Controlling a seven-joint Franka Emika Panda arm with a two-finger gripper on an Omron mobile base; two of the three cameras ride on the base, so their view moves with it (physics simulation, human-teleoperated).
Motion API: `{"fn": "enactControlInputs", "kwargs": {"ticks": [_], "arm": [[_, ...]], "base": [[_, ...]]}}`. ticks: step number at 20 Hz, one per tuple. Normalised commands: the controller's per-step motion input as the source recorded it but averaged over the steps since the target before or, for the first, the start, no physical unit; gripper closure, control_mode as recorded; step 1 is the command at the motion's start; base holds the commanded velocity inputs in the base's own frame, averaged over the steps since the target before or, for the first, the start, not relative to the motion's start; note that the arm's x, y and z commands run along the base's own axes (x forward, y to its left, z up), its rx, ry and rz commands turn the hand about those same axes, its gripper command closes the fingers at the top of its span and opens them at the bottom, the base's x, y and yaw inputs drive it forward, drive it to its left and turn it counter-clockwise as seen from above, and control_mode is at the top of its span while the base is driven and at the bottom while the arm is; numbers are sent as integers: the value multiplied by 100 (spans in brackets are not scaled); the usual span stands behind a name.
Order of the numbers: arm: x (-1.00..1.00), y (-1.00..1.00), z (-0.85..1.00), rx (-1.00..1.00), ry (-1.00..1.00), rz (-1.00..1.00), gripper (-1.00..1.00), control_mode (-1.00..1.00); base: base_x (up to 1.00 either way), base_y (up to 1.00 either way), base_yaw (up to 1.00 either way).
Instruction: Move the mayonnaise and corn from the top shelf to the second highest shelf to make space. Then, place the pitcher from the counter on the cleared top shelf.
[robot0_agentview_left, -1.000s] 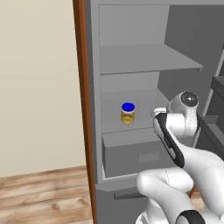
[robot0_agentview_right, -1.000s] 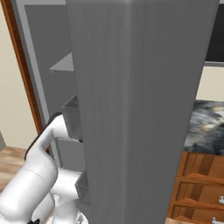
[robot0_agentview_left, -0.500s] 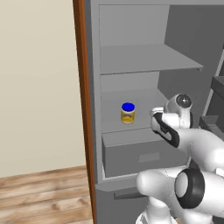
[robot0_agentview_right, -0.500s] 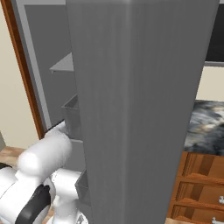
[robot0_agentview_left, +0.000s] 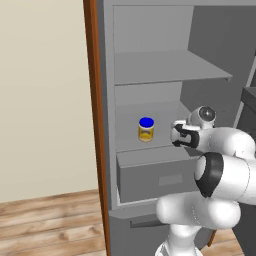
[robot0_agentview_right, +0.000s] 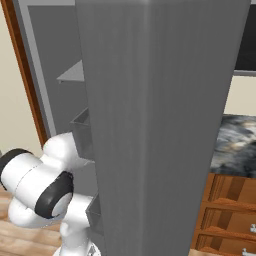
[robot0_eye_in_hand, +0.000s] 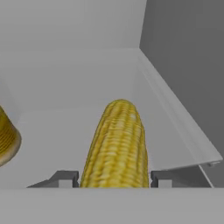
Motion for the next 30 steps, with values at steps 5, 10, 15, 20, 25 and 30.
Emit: {"fn": "enactControlInputs", "kwargs": {"ticks": [5, 10, 15, 20, 25, 30], "arm": [[30, -10, -34, 0, 0, 0, 100, -100], [32, -11, -36, 0, 0, 0, 100, -100], [38, -21, -22, 0, 0, 0, 100, -100], [41, -25, -17, 0, 0, 0, 100, -100], [44, -20, -21, 0, 0, 0, 100, -100], [41, -21, -32, 0, -2, 1, -100, -100]], "base": [[0, 0, 0], [0, 0, 0], [0, 0, 0], [0, 0, 0], [0, 0, 0], [0, 0, 0]]}}
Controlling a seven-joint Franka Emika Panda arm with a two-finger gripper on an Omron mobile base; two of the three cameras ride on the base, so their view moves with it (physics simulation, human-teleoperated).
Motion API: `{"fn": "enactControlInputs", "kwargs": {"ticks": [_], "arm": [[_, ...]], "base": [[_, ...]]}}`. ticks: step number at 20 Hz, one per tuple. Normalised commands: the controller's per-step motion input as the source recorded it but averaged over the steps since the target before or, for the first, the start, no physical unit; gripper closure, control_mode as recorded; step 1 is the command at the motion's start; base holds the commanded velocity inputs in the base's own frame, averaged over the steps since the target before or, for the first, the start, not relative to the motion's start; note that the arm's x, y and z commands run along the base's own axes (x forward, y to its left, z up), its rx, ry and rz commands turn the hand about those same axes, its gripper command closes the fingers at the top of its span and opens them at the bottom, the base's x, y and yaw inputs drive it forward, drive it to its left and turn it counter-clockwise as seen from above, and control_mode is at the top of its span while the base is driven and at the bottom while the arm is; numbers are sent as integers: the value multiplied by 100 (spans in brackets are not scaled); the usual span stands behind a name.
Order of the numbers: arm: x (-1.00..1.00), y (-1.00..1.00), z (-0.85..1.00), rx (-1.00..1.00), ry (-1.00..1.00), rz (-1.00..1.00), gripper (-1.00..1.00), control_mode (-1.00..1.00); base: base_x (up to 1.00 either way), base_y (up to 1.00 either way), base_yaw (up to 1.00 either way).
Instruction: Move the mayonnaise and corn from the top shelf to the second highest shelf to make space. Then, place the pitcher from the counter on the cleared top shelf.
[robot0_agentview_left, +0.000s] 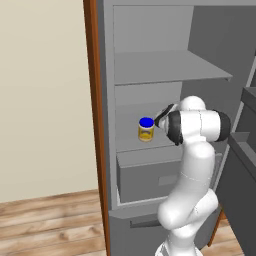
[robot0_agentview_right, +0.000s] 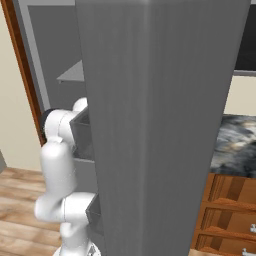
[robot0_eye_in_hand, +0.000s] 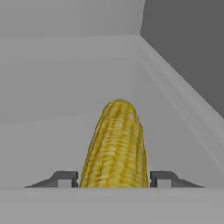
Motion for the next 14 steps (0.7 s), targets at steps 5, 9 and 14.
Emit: {"fn": "enactControlInputs", "kwargs": {"ticks": [5, 9, 14], "arm": [[36, -24, -38, 0, -5, 3, -100, -100], [23, -15, -31, 0, -10, 4, -100, -100], [1, -1, -10, 0, -11, 6, -100, -100]], "base": [[0, 0, 0], [0, 0, 0], [0, 0, 0]]}}
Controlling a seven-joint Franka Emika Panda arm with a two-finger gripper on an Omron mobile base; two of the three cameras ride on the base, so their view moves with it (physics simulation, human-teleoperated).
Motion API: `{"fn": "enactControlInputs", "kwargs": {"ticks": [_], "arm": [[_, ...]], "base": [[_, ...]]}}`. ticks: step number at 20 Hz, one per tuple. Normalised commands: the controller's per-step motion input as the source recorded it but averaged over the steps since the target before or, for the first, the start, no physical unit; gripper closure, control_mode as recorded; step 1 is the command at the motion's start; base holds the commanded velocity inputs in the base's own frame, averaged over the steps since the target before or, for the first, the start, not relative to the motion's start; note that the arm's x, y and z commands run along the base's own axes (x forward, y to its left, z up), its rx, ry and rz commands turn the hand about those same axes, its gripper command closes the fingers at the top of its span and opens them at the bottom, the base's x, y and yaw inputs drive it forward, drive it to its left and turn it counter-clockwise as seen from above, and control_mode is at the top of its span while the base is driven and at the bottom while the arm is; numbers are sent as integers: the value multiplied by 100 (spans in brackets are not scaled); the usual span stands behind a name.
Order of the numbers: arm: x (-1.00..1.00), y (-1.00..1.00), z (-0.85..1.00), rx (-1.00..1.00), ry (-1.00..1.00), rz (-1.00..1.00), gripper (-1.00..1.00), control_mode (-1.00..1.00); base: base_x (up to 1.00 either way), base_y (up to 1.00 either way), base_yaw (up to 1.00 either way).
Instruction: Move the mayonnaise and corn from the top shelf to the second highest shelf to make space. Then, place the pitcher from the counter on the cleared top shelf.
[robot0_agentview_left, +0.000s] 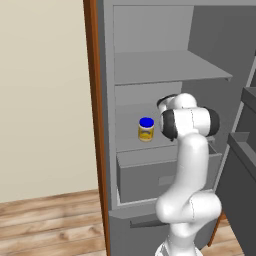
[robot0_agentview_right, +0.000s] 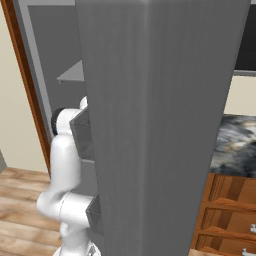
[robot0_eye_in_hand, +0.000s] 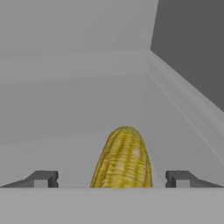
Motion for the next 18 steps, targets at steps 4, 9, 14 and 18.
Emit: {"fn": "enactControlInputs", "kwargs": {"ticks": [4, 9, 14, 18], "arm": [[-35, 4, 31, 0, -1, 10, -100, -100], [-69, 3, 64, -1, 0, 7, -100, -100], [-33, 0, 100, 0, 0, 1, -100, -100], [-21, 0, 100, 0, 0, 0, -100, -100]], "base": [[0, 0, 0], [0, 0, 0], [0, 0, 0], [0, 0, 0]]}}
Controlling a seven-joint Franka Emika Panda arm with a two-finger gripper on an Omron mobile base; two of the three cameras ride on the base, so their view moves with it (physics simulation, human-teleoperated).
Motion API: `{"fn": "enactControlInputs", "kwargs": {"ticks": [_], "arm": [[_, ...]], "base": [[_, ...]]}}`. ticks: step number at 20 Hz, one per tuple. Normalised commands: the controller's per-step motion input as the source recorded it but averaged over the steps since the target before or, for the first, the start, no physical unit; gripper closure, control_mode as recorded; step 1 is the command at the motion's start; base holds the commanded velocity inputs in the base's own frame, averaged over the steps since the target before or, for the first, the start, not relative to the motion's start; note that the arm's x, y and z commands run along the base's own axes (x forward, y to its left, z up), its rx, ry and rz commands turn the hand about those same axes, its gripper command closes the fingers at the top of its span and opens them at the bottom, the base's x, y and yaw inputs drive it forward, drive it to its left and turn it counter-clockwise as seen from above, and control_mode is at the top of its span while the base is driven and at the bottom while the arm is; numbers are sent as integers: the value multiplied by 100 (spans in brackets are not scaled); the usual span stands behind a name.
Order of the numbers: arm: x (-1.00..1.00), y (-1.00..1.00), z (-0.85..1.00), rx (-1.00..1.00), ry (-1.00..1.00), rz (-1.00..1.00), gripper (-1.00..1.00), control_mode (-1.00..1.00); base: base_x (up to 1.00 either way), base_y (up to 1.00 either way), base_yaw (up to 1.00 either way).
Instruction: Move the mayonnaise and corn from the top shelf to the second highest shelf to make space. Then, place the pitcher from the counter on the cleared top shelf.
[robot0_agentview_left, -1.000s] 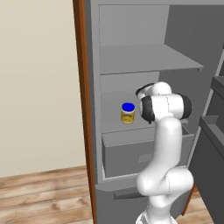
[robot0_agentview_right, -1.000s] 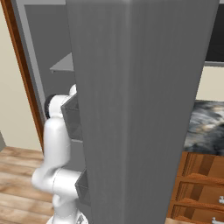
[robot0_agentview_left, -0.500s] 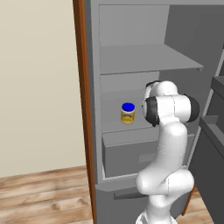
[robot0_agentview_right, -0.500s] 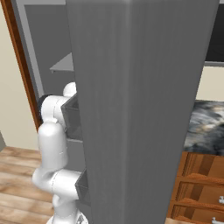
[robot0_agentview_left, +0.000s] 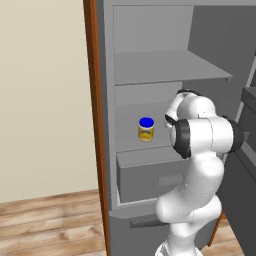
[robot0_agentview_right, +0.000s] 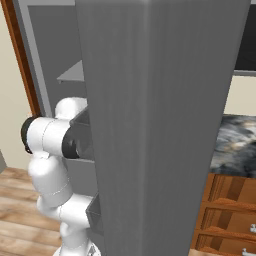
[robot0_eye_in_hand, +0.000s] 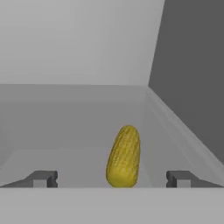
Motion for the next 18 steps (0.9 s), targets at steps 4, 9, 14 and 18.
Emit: {"fn": "enactControlInputs", "kwargs": {"ticks": [4, 9, 14, 18], "arm": [[-47, 6, 100, -5, 3, 2, -100, -100], [-65, 1, 99, -8, 7, 3, -100, -100], [-73, 0, 93, -6, 5, 9, -100, -100], [-46, -7, 100, 0, 3, 9, -100, -100]], "base": [[0, 0, 0], [0, 0, 0], [0, 0, 0], [0, 0, 0]]}}
